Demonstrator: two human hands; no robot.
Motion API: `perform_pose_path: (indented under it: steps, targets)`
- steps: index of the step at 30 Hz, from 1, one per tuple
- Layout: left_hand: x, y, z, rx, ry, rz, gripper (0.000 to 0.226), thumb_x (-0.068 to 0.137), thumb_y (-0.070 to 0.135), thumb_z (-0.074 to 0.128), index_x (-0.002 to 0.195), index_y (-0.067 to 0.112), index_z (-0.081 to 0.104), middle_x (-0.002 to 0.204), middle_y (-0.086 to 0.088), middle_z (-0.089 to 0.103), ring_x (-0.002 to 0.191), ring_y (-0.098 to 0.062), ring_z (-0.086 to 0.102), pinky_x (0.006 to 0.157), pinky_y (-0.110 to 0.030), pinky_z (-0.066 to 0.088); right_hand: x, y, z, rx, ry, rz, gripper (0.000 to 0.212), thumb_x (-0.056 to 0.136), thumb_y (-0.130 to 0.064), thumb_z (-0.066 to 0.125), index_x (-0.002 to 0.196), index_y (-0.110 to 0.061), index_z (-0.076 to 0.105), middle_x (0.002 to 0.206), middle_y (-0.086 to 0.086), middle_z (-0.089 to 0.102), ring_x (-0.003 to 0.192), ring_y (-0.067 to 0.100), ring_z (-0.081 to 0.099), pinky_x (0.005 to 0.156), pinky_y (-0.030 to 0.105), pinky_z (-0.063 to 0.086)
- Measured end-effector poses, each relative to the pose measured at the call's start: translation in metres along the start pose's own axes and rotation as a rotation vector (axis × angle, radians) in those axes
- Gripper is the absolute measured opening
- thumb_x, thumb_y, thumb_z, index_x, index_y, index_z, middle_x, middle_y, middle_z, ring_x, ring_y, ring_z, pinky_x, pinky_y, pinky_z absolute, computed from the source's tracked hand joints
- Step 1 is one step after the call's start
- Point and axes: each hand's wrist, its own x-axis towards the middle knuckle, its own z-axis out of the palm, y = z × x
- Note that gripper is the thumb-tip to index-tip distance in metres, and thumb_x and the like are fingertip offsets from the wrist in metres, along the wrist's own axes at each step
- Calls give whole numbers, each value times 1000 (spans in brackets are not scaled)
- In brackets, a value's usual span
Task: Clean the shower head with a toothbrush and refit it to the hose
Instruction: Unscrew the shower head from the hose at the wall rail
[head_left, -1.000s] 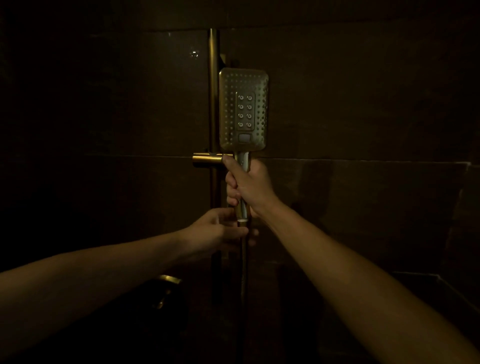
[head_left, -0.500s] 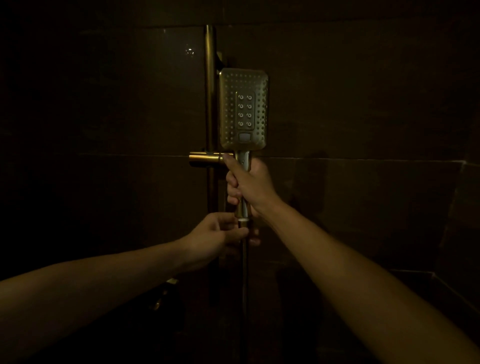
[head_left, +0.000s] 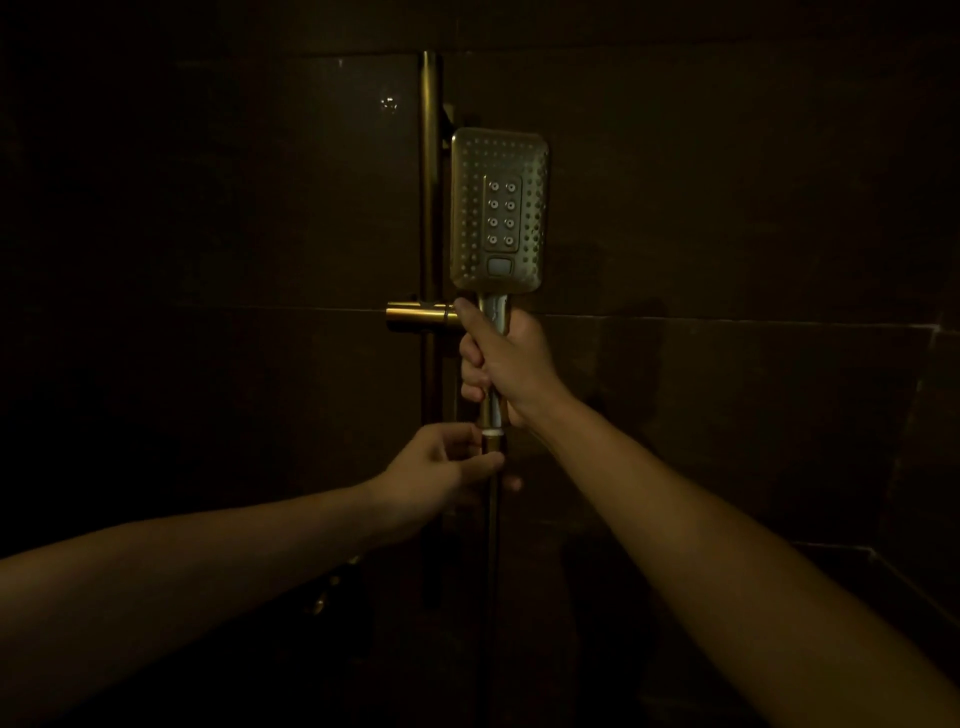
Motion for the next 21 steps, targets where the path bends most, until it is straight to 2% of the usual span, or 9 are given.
perform_pose_path:
  steps: [3, 5, 8, 10, 12, 14, 16, 19, 21]
  targets:
    - [-1, 1, -4, -56, -68, -26, 24, 97, 5, 52, 120, 4, 60, 111, -14, 73, 105, -28, 70, 94, -53, 52, 0, 0, 1, 24, 10, 8, 20, 96, -30, 62, 96, -16, 48, 55, -3, 42, 38, 8, 35, 38, 22, 32]
    - [-1, 1, -3, -105, -57, -39, 27, 95, 5, 56, 121, 8, 59, 112, -12, 72, 103, -28, 71, 89, -48, 56, 0, 1, 2, 26, 12, 10, 20, 96, -30, 62, 95, -15, 48, 55, -3, 42, 37, 8, 35, 38, 22, 31]
    - [-2, 1, 1, -33, 77, -15, 44, 81, 13, 78, 119, 13, 56, 110, -11, 70, 94, -27, 74, 85, -50, 58, 0, 4, 3, 26, 17, 12, 21, 96, -31, 62, 96, -15, 49, 54, -3, 42, 37, 8, 36, 38, 22, 32]
    - [-3, 0, 7, 26, 174, 13, 49, 74, 14, 84, 113, 8, 55, 106, -11, 69, 87, -26, 75, 83, -53, 57, 0, 4, 3, 31, 20, 19, 20, 96, -31, 62, 96, -15, 50, 54, -4, 43, 37, 8, 36, 38, 22, 32]
    - [-5, 0, 12, 26, 234, 30, 39, 75, 10, 82, 104, 1, 56, 99, -15, 68, 81, -26, 75, 82, -56, 56, 0, 4, 2, 24, 23, 20, 19, 96, -31, 62, 95, -16, 51, 54, -4, 43, 37, 8, 36, 38, 22, 32]
    - [-6, 1, 15, 3, 236, 37, 27, 80, 6, 77, 98, 0, 58, 96, -17, 67, 78, -23, 75, 76, -52, 59, 0, 4, 1, 14, 20, 19, 20, 96, -32, 62, 96, -16, 50, 54, -4, 44, 37, 8, 36, 38, 22, 32]
    - [-6, 2, 15, -31, 199, 38, 19, 86, 3, 71, 100, -1, 58, 97, -19, 62, 80, -23, 75, 71, -45, 59, 0, 3, 1, 2, 20, 18, 21, 96, -32, 62, 97, -14, 50, 54, -4, 44, 37, 8, 36, 38, 22, 33]
    - [-7, 1, 13, -65, 119, 33, 19, 93, 2, 61, 109, -7, 59, 98, -19, 62, 86, -23, 74, 76, -47, 57, -1, 0, 1, 3, 31, 11, 20, 97, -30, 61, 95, -14, 49, 55, -2, 42, 37, 9, 35, 38, 22, 32]
    - [-7, 1, 13, -113, 86, 21, 18, 93, 3, 60, 110, -4, 61, 99, -20, 64, 86, -23, 73, 66, -41, 56, -2, -1, 1, 7, 42, 8, 20, 97, -29, 61, 94, -14, 48, 56, -1, 40, 37, 9, 34, 37, 22, 31]
